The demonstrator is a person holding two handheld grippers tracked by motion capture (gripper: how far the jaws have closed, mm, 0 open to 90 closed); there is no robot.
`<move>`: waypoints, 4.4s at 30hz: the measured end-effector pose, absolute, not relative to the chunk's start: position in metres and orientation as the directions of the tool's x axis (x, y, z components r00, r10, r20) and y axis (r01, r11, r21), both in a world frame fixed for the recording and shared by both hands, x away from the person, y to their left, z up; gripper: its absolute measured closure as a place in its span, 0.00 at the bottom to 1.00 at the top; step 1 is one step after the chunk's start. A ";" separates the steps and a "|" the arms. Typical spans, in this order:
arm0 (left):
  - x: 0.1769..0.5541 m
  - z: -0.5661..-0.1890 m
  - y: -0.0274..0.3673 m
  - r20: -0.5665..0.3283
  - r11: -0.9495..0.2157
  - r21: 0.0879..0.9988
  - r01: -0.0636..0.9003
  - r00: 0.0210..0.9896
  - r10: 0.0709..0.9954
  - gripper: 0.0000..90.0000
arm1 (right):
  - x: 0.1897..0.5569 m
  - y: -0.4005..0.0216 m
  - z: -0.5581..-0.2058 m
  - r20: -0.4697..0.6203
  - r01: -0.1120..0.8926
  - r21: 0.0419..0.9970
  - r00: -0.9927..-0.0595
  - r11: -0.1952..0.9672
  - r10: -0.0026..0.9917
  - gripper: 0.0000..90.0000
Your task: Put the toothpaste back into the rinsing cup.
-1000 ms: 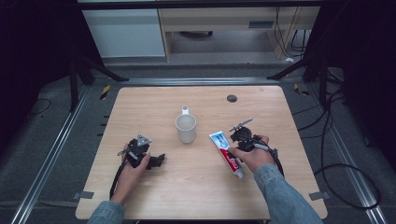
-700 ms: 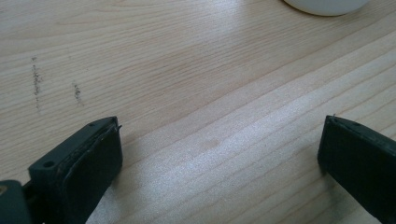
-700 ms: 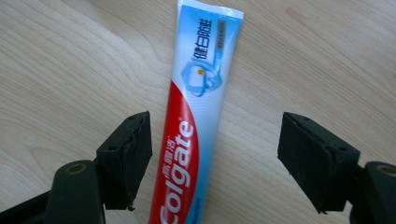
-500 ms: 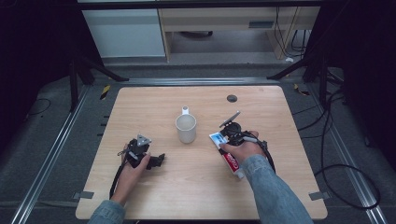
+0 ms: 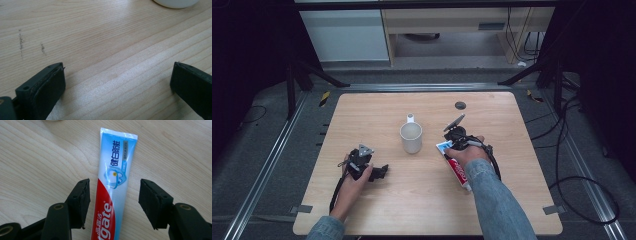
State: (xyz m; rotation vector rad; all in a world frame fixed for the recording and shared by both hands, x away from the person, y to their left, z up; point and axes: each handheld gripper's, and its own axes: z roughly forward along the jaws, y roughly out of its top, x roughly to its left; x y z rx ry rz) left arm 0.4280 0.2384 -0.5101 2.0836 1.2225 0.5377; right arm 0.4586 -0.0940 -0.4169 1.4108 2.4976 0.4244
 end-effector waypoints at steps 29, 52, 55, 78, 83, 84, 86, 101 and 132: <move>0.429 -0.510 0.239 0.024 -0.354 0.710 0.609 0.481 0.876 0.00 | 0.487 -0.086 -0.454 -0.008 0.866 0.244 -0.448 0.437 0.894 0.52; 0.430 -0.510 0.238 0.021 -0.351 0.711 0.609 0.480 0.877 0.00 | 0.496 -0.080 -0.467 -0.025 0.879 0.196 -0.439 0.435 0.898 0.50; 0.430 -0.510 0.238 0.021 -0.351 0.712 0.608 0.481 0.876 0.00 | 0.496 -0.080 -0.467 -0.028 0.878 0.197 -0.439 0.436 0.898 0.51; 0.430 -0.510 0.238 0.020 -0.352 0.712 0.608 0.483 0.876 0.00 | 0.492 -0.083 -0.461 -0.025 0.854 0.210 -0.482 0.476 0.876 0.74; 0.430 -0.510 0.238 0.020 -0.351 0.712 0.608 0.483 0.876 0.00 | 0.490 -0.085 -0.459 -0.018 0.842 0.225 -0.499 0.490 0.867 0.78; 0.430 -0.510 0.238 0.020 -0.351 0.712 0.608 0.483 0.876 0.00 | 0.490 -0.085 -0.459 -0.018 0.842 0.225 -0.499 0.490 0.867 0.78; 0.430 -0.510 0.238 0.020 -0.351 0.712 0.608 0.483 0.875 0.00 | 0.488 -0.086 -0.456 -0.014 0.837 0.238 -0.505 0.493 0.863 0.80; 0.431 -0.510 0.238 0.021 -0.352 0.712 0.607 0.484 0.875 0.00 | 0.474 -0.104 -0.419 0.034 0.782 0.388 -0.541 0.487 0.841 0.82; 0.432 -0.510 0.238 0.022 -0.355 0.709 0.609 0.484 0.875 0.00 | 0.477 -0.106 -0.371 0.105 0.578 0.712 -0.649 0.399 0.753 0.82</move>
